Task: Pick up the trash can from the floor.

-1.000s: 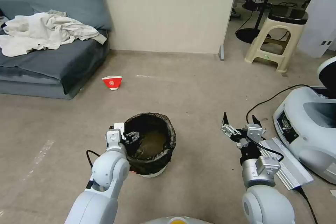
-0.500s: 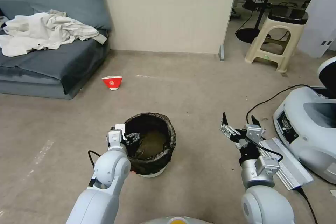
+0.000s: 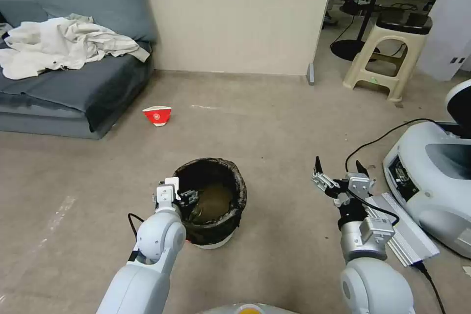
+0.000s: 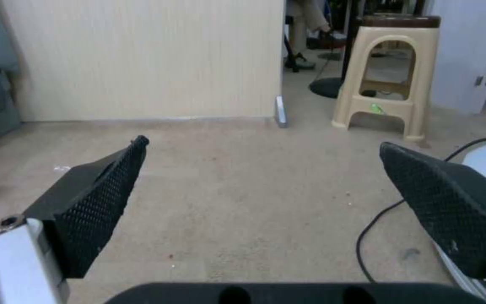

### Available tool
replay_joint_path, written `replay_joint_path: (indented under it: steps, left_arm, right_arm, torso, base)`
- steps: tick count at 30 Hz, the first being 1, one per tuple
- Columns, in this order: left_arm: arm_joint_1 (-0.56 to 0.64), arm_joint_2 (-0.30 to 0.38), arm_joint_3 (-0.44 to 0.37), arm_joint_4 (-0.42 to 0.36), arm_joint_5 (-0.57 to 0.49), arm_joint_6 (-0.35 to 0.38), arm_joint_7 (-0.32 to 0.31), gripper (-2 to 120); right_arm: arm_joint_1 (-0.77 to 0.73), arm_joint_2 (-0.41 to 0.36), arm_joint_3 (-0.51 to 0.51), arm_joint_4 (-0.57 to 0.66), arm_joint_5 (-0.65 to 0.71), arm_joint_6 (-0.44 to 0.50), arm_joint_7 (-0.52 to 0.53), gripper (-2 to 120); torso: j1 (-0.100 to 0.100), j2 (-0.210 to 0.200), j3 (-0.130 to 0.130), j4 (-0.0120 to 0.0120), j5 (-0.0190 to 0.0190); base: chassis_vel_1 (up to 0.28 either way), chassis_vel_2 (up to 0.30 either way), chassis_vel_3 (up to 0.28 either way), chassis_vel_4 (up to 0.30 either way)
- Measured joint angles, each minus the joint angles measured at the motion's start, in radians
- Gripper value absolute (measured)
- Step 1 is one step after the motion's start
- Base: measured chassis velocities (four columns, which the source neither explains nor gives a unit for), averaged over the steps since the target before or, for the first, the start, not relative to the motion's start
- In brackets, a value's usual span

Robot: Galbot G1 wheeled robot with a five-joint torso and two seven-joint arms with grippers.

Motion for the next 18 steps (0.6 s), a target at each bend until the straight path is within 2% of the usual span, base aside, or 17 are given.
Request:
replay_joint_path:
  steps: [2, 3, 4, 7, 9, 12, 13, 16, 18]
  left_arm:
    - [0.000, -0.001, 0.000, 0.001, 0.000, 0.000, -0.002, 77]
    - [-0.001, -0.002, -0.001, 0.004, 0.000, -0.001, -0.003, 69]
    - [-0.001, -0.002, -0.001, 0.004, 0.000, -0.001, -0.003, 69]
    - [-0.001, -0.002, -0.002, 0.005, -0.004, -0.001, -0.003, 54]
    - [-0.002, -0.002, -0.002, 0.006, -0.005, -0.002, -0.002, 50]
    - [-0.002, -0.004, -0.001, 0.006, -0.007, -0.002, -0.001, 35]
    - [-0.002, -0.004, -0.001, 0.006, -0.007, -0.002, -0.001, 35]
    - [-0.001, -0.005, 0.001, 0.005, -0.009, -0.002, 0.003, 22]
    - [0.000, -0.005, 0.001, 0.005, -0.009, -0.002, 0.003, 19]
  right_arm:
    - [0.000, 0.001, 0.000, 0.000, 0.000, 0.000, 0.000, 100]
    - [0.000, 0.001, -0.001, -0.001, 0.000, -0.001, 0.000, 100]
    - [0.000, 0.001, -0.001, -0.001, 0.000, -0.001, 0.000, 100]
    - [0.001, 0.001, -0.002, -0.001, 0.000, -0.001, 0.000, 100]
    - [0.001, 0.001, -0.002, -0.002, 0.000, -0.001, 0.000, 100]
    - [0.001, 0.001, -0.003, -0.002, 0.000, -0.002, 0.000, 100]
    - [0.001, 0.001, -0.003, -0.002, 0.000, -0.002, 0.000, 100]
    - [0.000, 0.001, -0.003, -0.003, -0.001, -0.002, 0.000, 100]
    - [0.000, 0.002, -0.003, -0.003, -0.001, -0.002, 0.000, 100]
  torso:
    - [0.000, 0.000, 0.000, 0.0000, 0.0000]
    - [0.000, 0.000, 0.000, 0.0002, 0.0002]
    - [0.000, 0.000, 0.000, 0.0002, 0.0002]
    - [0.000, 0.000, 0.000, 0.0003, 0.0003]
    - [0.000, 0.000, 0.000, 0.0003, 0.0003]
    - [0.000, 0.000, 0.000, 0.0000, 0.0000]
    - [0.000, 0.000, 0.000, 0.0000, 0.0000]
    - [0.000, 0.000, 0.000, -0.0001, 0.0000]
    - [0.000, 0.000, 0.000, 0.0000, 0.0000]
  base:
    - [0.000, 0.000, 0.000, 0.000]
    - [0.000, 0.000, 0.000, 0.000]
    - [0.000, 0.000, 0.000, 0.000]
    - [0.000, 0.000, 0.000, 0.000]
    - [0.000, 0.000, 0.000, 0.000]
    - [0.000, 0.000, 0.000, 0.000]
    - [0.000, 0.000, 0.000, 0.000]
    - [0.000, 0.000, 0.000, 0.000]
    - [0.000, 0.000, 0.000, 0.000]
